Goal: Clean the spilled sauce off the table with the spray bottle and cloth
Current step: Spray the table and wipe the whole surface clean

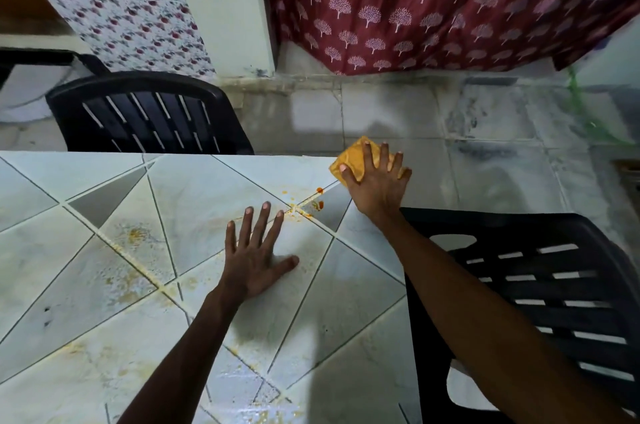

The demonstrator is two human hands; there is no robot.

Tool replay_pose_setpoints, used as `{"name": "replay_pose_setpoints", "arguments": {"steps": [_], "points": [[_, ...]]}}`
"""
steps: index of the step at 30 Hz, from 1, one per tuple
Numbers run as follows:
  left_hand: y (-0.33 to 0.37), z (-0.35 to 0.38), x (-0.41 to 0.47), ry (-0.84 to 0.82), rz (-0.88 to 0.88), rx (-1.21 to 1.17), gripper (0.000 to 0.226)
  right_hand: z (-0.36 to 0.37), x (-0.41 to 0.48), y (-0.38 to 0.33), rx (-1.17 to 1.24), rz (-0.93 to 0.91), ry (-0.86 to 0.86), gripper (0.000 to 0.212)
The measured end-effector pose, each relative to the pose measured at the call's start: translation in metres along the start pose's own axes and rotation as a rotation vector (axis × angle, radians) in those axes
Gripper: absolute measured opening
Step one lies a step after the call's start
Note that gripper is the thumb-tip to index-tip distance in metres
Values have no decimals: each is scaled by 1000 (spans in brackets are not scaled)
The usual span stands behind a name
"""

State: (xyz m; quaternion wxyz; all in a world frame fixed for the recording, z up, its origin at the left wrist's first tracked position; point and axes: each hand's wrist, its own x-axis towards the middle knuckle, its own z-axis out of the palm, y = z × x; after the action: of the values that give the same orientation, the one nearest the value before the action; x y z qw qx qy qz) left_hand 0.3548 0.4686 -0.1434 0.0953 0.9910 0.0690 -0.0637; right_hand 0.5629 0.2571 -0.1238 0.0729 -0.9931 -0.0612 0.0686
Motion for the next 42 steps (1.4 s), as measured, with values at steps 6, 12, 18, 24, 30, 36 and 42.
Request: {"name": "replay_pose_setpoints", "arguments": {"steps": [6,12,18,24,30,36,42], "points": [[1,-2,0,-30,-4,4,93,10,-85,25,-22,-168,91,76],[0,-3,-1,-37,-2,7,93,15,-127,56,70,-99,-17,84],[-1,6,1,37,4,16,93,0,11,-10,12,20,-32,79],[-1,4,1,39,9,5,94,8,-68,1,-36,-283,75,74],[0,1,1,9,5,3,95,13,-135,61,-47,-412,50,74],[0,-1,1,-10,-1,-40,94,7,-31,10,26,-5,75,75],[-3,-2,1,-4,15,-95,97,19,-84,-23,-52,-341,92,71]]}}
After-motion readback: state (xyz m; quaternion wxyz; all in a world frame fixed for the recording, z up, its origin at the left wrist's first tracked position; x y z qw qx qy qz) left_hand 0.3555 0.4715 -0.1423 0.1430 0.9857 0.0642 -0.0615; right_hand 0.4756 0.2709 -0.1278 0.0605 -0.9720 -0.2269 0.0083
